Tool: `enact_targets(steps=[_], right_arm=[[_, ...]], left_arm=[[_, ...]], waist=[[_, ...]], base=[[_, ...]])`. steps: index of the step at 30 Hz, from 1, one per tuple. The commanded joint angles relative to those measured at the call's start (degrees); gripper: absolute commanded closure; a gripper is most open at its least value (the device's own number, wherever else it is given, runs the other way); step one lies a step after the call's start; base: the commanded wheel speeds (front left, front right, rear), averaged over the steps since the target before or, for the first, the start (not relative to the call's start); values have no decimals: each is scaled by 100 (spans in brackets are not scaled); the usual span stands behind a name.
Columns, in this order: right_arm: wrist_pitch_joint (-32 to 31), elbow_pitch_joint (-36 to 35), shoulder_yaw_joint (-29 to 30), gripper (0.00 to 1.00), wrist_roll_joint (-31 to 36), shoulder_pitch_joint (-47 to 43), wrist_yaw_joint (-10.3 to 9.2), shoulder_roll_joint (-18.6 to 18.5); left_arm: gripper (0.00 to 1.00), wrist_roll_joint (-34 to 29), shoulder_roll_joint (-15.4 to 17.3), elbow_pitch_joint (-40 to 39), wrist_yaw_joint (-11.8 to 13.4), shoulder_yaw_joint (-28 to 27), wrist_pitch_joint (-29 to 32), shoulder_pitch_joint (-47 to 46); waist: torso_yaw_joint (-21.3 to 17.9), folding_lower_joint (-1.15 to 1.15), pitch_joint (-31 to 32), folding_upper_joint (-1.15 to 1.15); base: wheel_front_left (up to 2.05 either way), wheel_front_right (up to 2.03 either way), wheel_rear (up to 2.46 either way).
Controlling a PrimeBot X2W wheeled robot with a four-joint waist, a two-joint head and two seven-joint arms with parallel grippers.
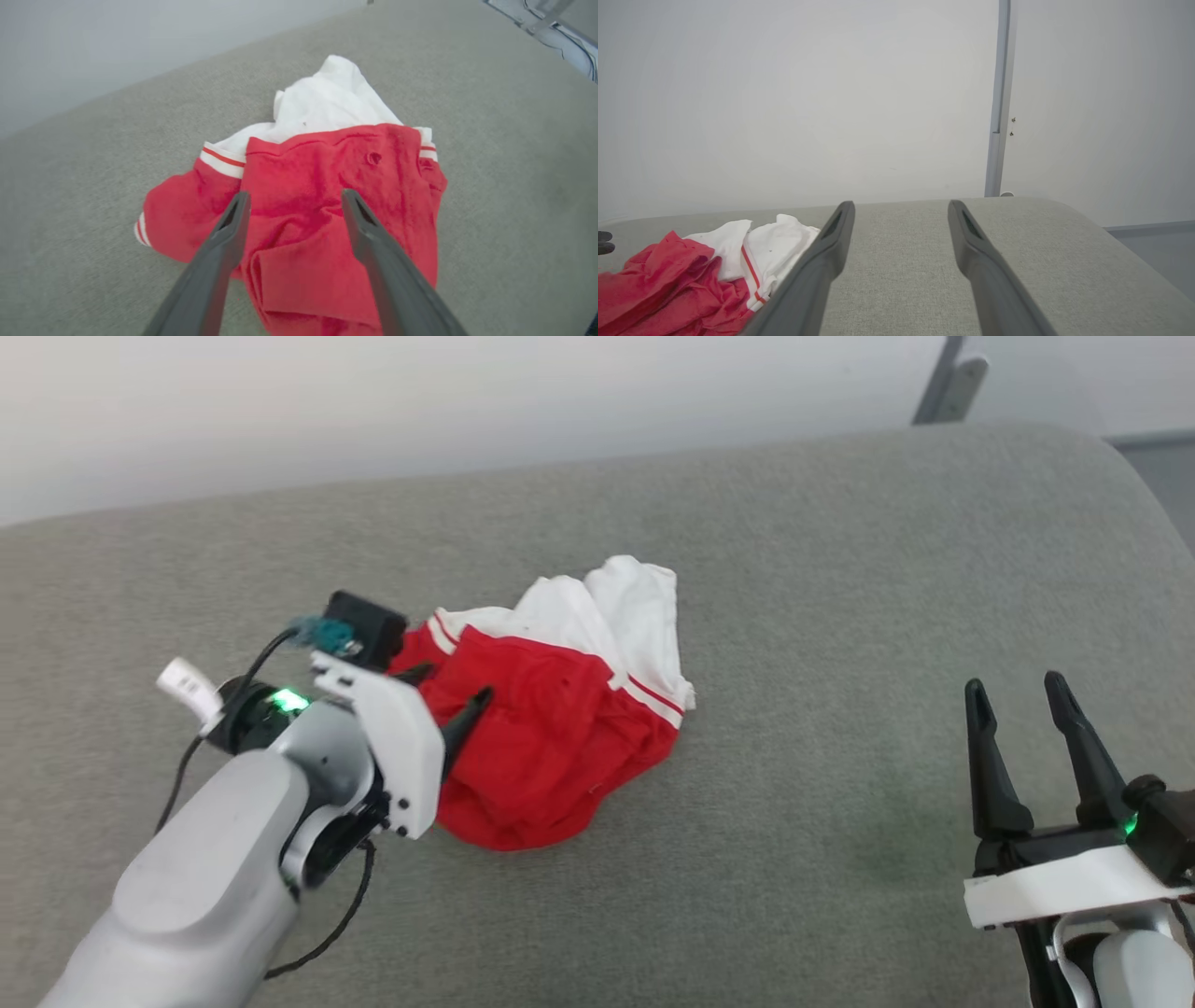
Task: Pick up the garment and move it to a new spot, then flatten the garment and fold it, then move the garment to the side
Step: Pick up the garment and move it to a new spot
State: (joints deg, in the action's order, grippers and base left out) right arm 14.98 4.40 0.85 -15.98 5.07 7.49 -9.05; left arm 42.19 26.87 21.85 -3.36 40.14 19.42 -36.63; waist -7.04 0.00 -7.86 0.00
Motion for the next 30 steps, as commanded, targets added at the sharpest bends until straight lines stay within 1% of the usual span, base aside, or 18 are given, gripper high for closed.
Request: enact_targets(steps=[1,3,9,10,16,20,23,25,27,30], right_arm=[[31,33,27,0,15,-82,0,-26],[31,61,31,0,23,-134,0,-44],[31,89,75,0,81,-341,0,-95],[31,89,75,0,81,-341,0,-95],[31,101,137,0,111,-532,0,-131],[32,94,191,0,144,-604,0,-120],[32,92,207,0,175,-658,0,-108],[32,97,235,0,180,-685,0,-111],[32,92,260,0,189,-693,0,-105],[32,59,336,0,206,-712,0,-84]], left_arm=[[0,-41,28,-56,26,-83,-296,195],[0,-107,103,-120,20,-143,-710,370],[0,-120,188,-259,155,-431,-1893,1008],[0,-120,188,-259,155,-431,-1893,1008],[0,-191,349,-347,89,-580,-2866,1595],[0,-30,431,-321,153,-812,-3224,1953],[0,8,488,-341,193,-1026,-3381,2207],[0,27,478,-407,174,-1216,-3436,2394],[0,-72,496,-520,172,-1462,-3460,2555],[0,-241,370,-770,97,-2046,-3466,2895]], waist=[[182,0,183,0],[278,0,279,0],[557,0,577,0],[557,0,577,0],[778,0,822,0],[879,0,925,0],[930,0,983,0],[965,0,1014,0],[987,0,1032,0],[1014,0,1042,0]], base=[[0,0,0],[0,0,0],[0,0,0],[0,0,0],[0,0,0],[0,0,0],[0,0,0],[0,0,0],[0,0,0],[0,0,0]])
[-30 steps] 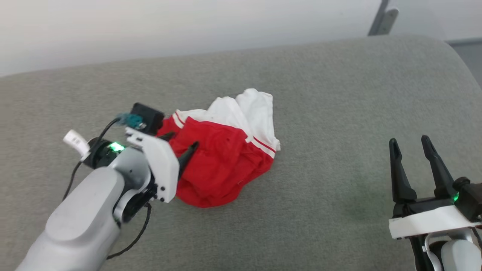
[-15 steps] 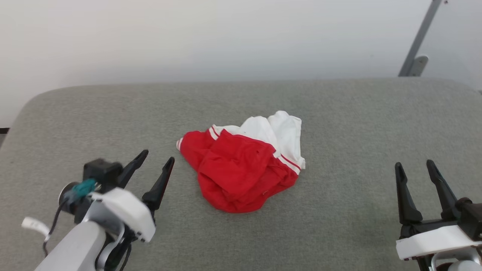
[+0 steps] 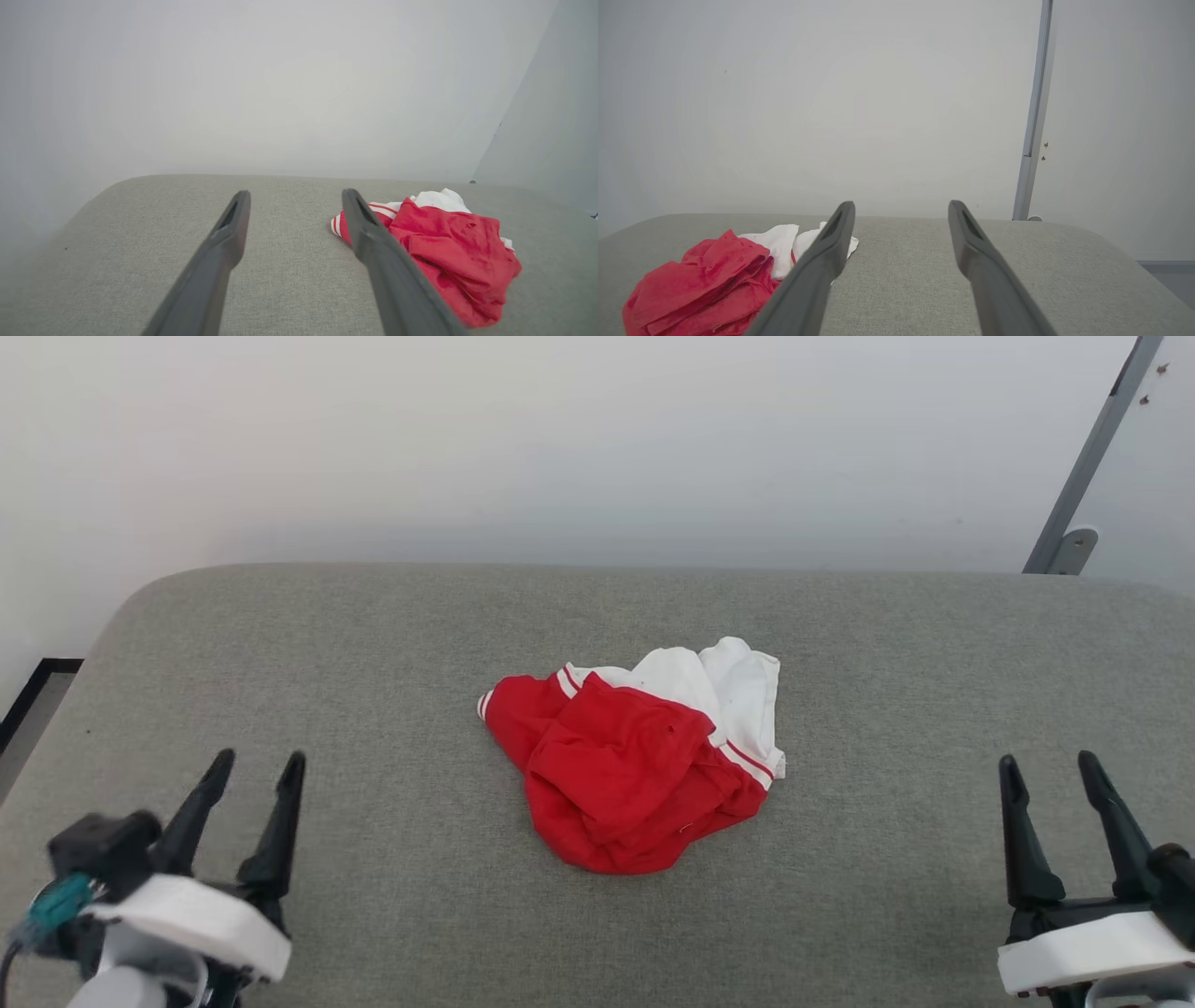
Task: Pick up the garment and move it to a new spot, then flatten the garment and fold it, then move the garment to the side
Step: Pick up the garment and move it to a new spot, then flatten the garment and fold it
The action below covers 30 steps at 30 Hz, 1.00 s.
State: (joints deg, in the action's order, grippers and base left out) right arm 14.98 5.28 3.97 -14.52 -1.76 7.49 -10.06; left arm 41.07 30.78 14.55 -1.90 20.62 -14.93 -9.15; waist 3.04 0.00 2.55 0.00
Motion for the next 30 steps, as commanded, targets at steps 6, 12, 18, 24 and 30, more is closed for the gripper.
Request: enact_targets(steps=[6,12,18,24,30], right_arm=[[32,-83,191,0,89,-121,0,84],[32,-114,295,0,115,-201,0,127],[32,-136,337,0,129,-230,0,155],[32,-155,382,0,141,-264,0,173],[32,-169,366,0,149,-280,0,183]], left_arm=[[0,-514,-356,-320,-318,-1082,-34,753],[0,-784,-718,-503,-522,-1804,-35,1222],[0,-870,-902,-645,-558,-2111,-35,1475],[0,-855,-910,-802,-561,-2083,-36,1587],[0,-846,-894,-887,-562,-2062,-36,1595]], waist=[[-15,0,2,0],[-83,0,-3,0],[-132,0,-11,0],[-133,0,-19,0],[-119,0,-37,0]], base=[[0,0,0],[0,0,0],[0,0,0],[0,0,0],[0,0,0]])
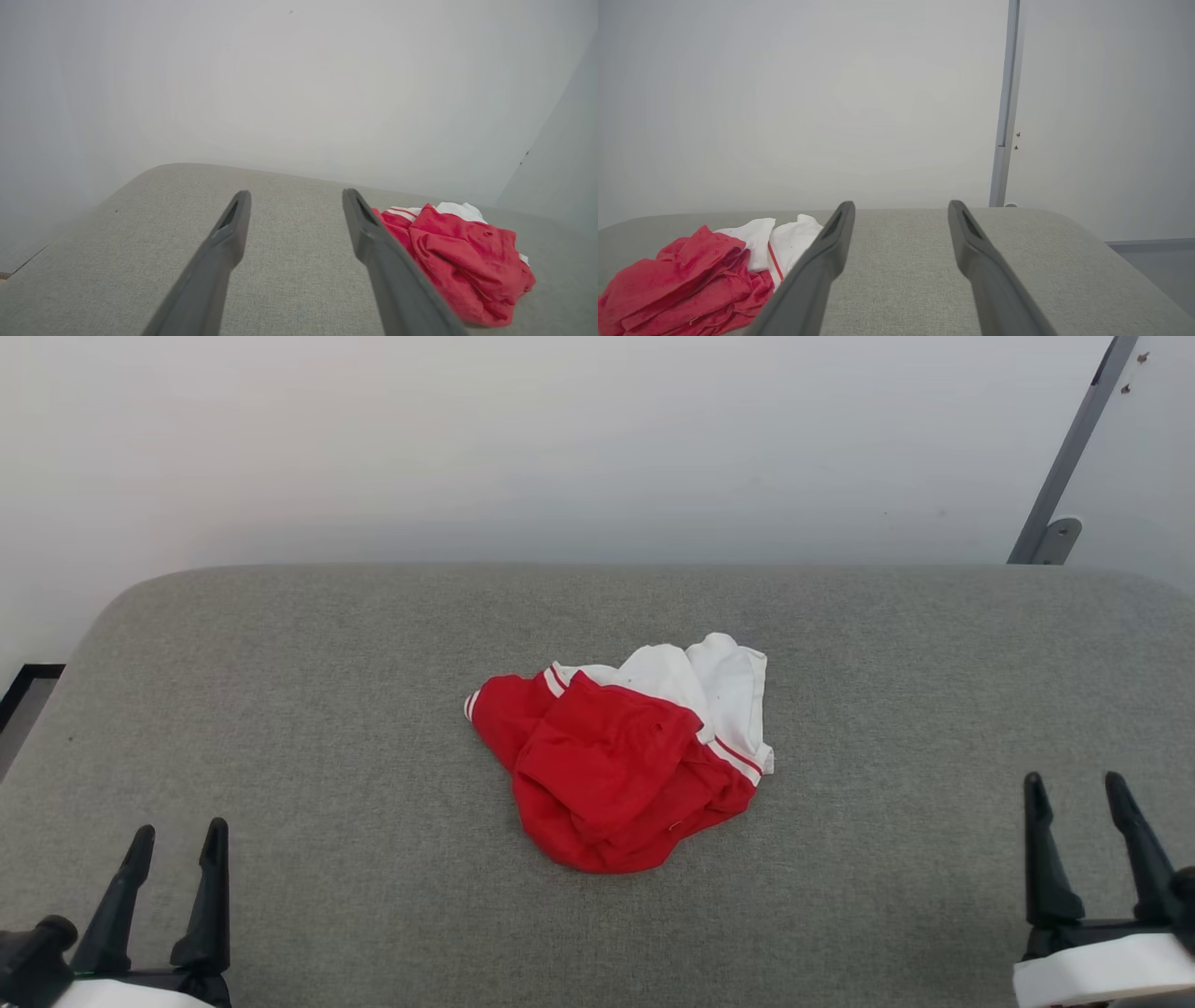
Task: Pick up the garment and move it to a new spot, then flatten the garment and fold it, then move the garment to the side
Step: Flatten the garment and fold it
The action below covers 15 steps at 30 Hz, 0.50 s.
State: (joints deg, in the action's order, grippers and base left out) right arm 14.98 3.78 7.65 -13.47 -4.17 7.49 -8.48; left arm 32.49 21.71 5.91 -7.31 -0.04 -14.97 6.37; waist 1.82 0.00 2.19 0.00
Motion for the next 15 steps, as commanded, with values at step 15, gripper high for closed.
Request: enact_targets(steps=[15], right_arm=[[-27,1194,-849,0,-485,925,0,-519]], left_arm=[[0,74,-174,-328,-21,260,-31,-39]], waist=[[677,0,-253,0]], base=[[0,0,0]])
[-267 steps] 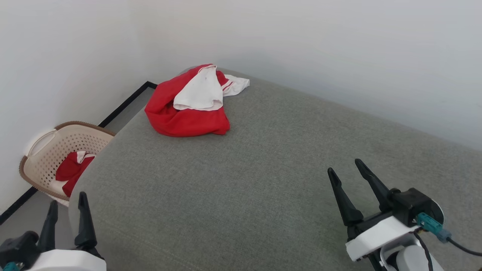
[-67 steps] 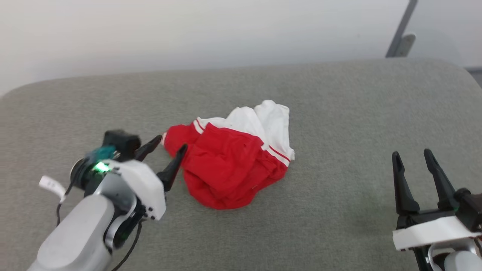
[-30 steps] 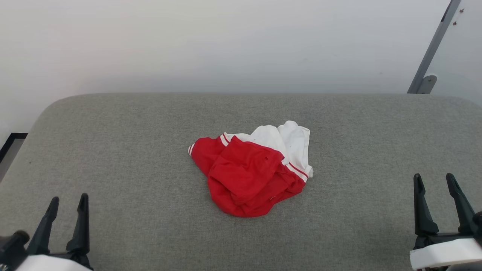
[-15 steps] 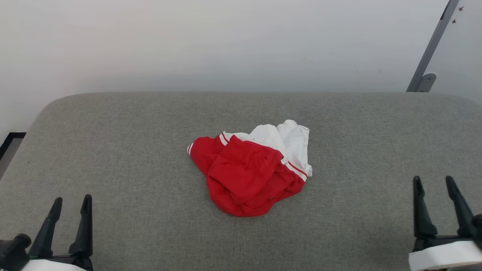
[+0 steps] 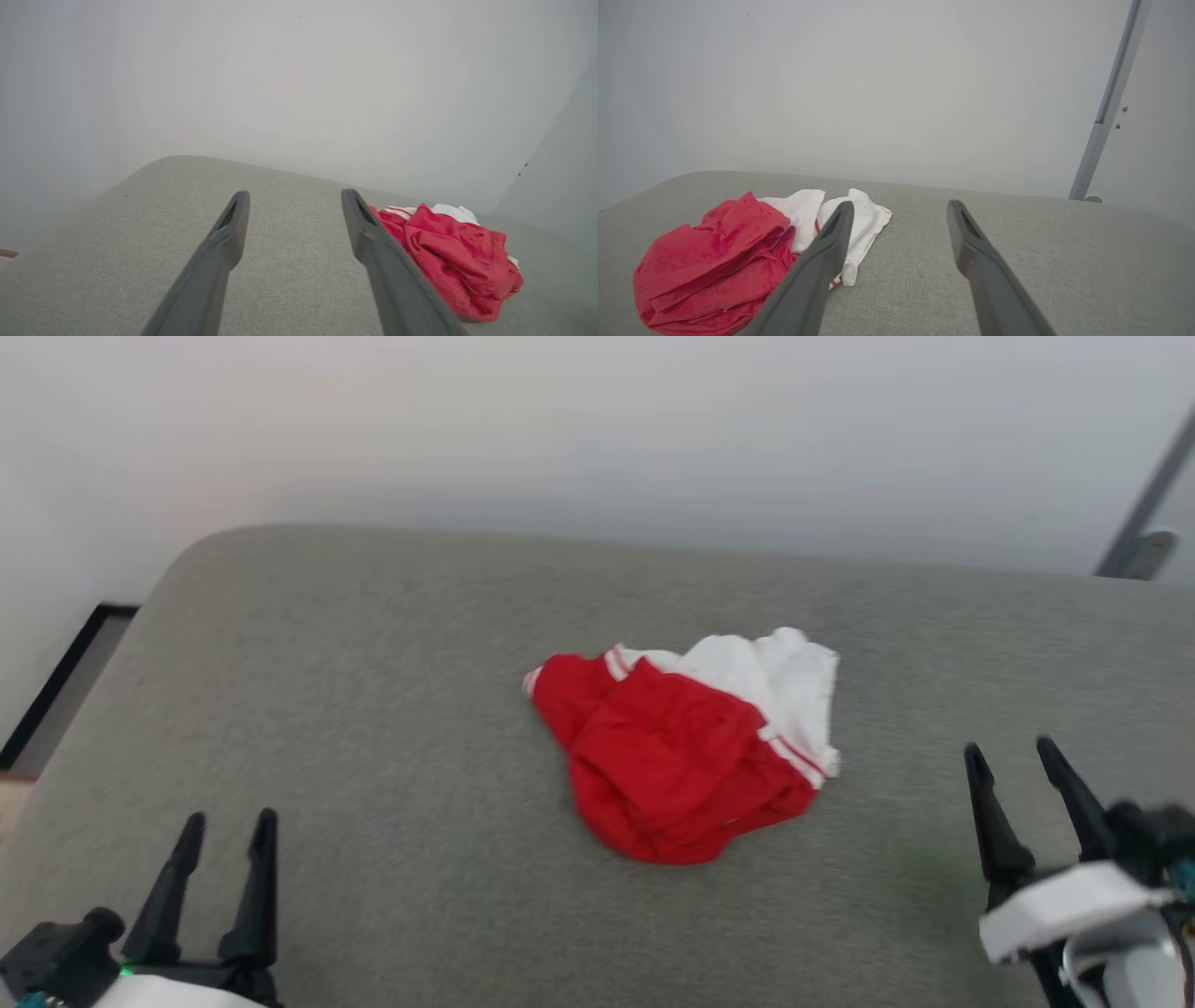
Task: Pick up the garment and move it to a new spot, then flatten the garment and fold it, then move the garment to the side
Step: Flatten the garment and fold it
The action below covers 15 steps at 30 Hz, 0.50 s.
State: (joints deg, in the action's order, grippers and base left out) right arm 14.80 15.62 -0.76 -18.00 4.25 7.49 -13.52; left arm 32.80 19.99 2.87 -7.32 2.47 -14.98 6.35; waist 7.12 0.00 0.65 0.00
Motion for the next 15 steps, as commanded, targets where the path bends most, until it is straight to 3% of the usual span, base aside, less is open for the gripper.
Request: enact_targets(steps=[1,15], right_arm=[[-51,145,-78,0,-63,216,0,-79],[-1268,2028,-1010,0,-558,2242,0,-1022]], left_arm=[[0,39,-15,-43,-19,37,-31,-74],[0,-80,-420,-49,-20,676,-31,-802]], waist=[[217,0,-140,0],[1344,0,-989,0]], base=[[0,0,0],[0,0,0]])
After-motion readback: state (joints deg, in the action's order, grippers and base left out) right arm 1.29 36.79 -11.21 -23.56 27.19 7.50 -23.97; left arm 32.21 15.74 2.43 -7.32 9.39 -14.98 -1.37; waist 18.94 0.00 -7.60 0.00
